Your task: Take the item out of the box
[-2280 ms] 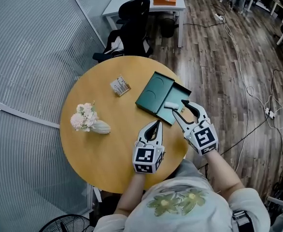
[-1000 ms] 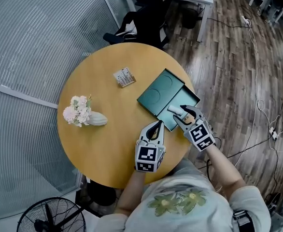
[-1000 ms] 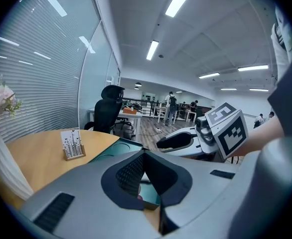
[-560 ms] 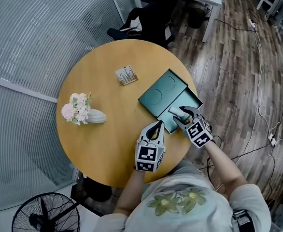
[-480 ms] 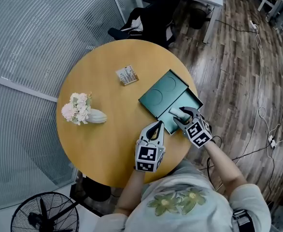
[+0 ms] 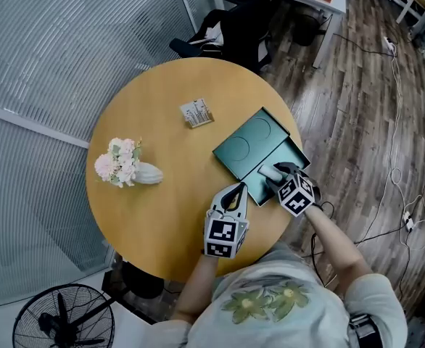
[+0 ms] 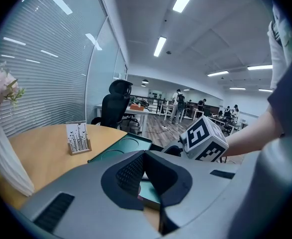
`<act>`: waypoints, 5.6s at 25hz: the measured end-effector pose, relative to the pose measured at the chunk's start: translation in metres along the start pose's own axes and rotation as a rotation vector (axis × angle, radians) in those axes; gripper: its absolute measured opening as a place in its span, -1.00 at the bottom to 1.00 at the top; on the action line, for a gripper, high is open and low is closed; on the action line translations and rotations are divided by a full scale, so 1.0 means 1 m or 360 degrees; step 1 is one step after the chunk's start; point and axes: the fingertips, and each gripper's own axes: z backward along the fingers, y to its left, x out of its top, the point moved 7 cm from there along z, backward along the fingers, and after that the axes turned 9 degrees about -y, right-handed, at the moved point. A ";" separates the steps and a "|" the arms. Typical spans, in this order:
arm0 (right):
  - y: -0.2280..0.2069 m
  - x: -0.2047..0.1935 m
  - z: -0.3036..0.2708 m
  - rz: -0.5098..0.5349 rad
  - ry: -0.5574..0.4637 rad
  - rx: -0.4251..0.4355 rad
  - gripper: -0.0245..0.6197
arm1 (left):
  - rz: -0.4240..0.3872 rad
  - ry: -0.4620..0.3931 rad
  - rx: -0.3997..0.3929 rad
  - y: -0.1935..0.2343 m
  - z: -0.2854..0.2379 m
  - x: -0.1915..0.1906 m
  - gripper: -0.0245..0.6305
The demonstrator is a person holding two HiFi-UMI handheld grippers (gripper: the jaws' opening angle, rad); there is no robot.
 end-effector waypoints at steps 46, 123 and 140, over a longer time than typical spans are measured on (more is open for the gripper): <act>-0.002 -0.008 -0.042 0.0006 0.0488 0.0155 -0.48 | -0.0012 0.0033 0.0086 0.022 0.002 -0.008 -0.92; 0.071 0.090 0.183 -0.0296 -0.0952 -0.0113 -0.49 | 0.0007 -0.0219 -0.0115 -0.044 0.059 0.037 -0.92; 0.100 0.096 0.197 -0.0313 -0.1078 -0.0118 -0.51 | -0.0017 -0.0281 -0.0123 -0.050 0.080 0.044 -0.92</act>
